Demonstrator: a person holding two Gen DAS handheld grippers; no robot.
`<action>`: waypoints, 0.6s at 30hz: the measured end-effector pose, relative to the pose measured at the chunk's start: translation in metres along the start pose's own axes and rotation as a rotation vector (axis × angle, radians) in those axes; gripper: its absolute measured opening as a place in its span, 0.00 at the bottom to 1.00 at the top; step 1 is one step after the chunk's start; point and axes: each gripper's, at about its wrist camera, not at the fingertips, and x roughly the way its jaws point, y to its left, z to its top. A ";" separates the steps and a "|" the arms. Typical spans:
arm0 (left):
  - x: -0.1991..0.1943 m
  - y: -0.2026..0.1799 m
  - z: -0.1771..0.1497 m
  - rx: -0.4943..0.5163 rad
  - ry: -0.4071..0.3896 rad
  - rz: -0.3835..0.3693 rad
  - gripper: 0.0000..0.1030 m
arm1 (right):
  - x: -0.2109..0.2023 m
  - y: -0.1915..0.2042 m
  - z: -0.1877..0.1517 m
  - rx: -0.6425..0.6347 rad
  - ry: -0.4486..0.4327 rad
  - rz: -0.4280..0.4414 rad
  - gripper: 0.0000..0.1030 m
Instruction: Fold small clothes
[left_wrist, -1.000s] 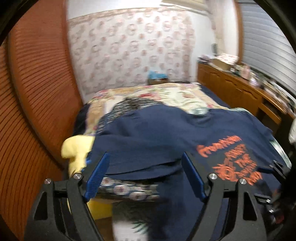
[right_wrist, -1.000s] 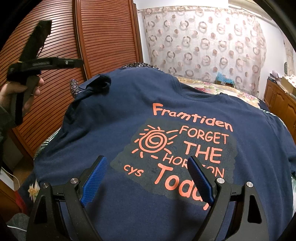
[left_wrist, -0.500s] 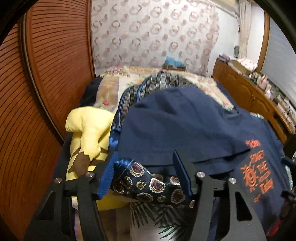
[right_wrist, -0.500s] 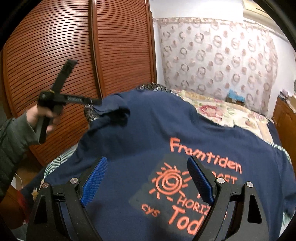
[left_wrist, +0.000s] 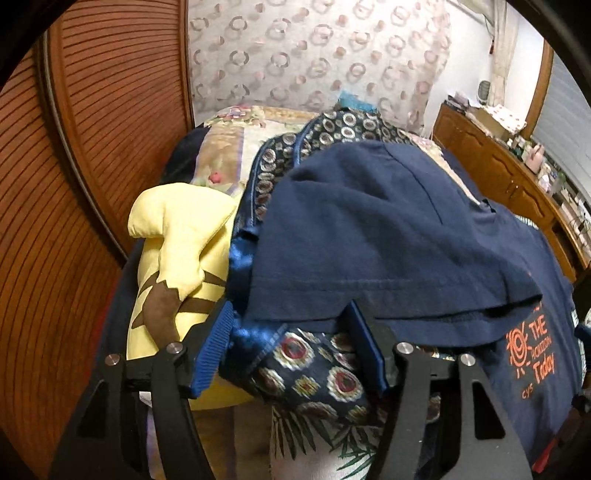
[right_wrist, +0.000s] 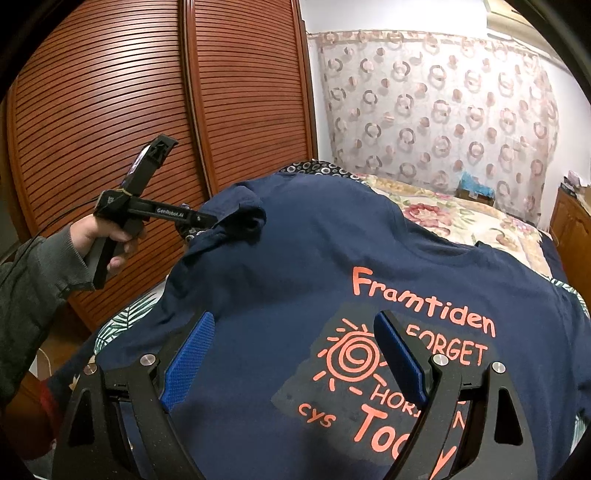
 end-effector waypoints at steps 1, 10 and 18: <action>-0.002 0.002 0.002 -0.006 -0.010 0.003 0.63 | 0.001 0.000 0.000 -0.001 -0.001 -0.001 0.87; -0.004 0.007 0.023 0.028 0.001 -0.028 0.37 | 0.003 -0.002 -0.005 0.004 0.000 0.000 0.87; -0.004 -0.002 0.036 0.099 0.060 -0.011 0.03 | 0.001 -0.006 -0.009 0.010 -0.001 -0.007 0.87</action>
